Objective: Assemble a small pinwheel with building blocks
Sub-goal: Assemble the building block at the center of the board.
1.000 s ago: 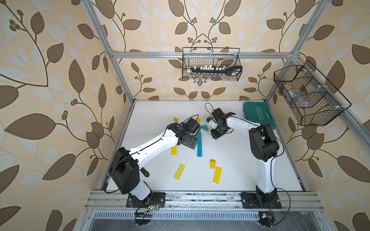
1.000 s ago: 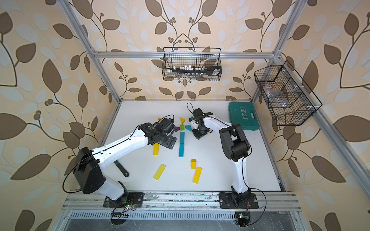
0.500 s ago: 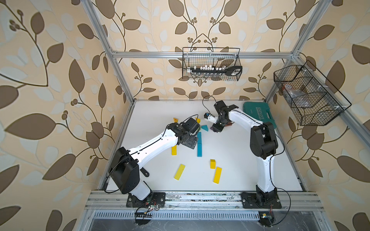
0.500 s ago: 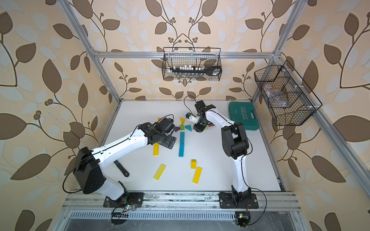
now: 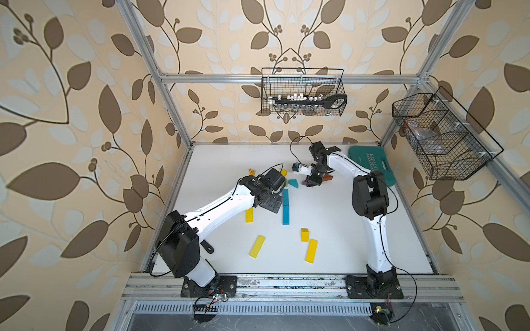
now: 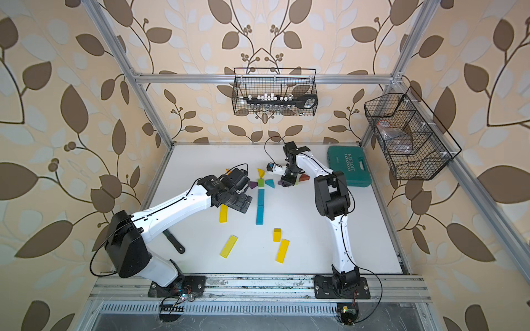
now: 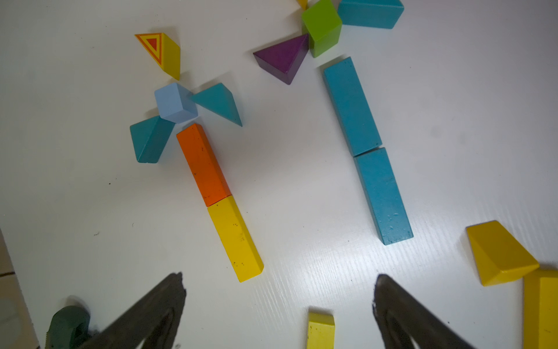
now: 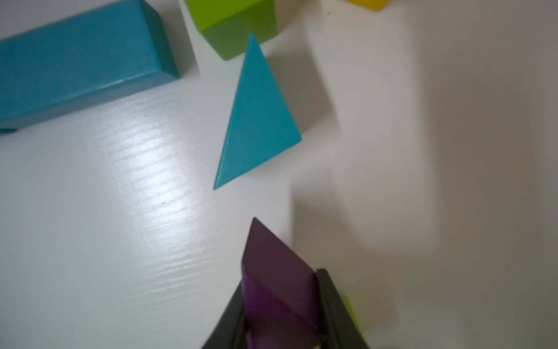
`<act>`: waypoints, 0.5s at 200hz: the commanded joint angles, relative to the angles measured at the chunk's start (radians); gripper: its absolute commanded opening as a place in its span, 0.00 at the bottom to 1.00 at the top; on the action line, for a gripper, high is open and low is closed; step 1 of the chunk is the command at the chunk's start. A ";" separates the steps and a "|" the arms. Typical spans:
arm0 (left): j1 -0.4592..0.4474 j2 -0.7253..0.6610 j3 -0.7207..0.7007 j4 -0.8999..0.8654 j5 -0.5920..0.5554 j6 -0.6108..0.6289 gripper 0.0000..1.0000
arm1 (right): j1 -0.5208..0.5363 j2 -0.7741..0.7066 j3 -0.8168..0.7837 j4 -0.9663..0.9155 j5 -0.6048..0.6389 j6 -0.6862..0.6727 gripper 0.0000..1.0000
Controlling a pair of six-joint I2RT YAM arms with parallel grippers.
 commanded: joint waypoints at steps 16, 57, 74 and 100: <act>0.018 0.010 0.010 -0.010 0.008 0.004 0.99 | 0.005 0.049 0.043 -0.032 -0.044 -0.120 0.04; 0.023 0.016 0.013 -0.012 0.018 0.007 0.99 | 0.000 0.096 0.077 -0.044 -0.022 -0.171 0.04; 0.025 0.018 0.018 -0.013 0.019 0.007 0.99 | -0.010 0.108 0.091 -0.053 -0.020 -0.183 0.04; 0.029 0.026 0.023 -0.016 0.022 0.009 0.99 | -0.017 0.122 0.112 -0.064 -0.034 -0.212 0.05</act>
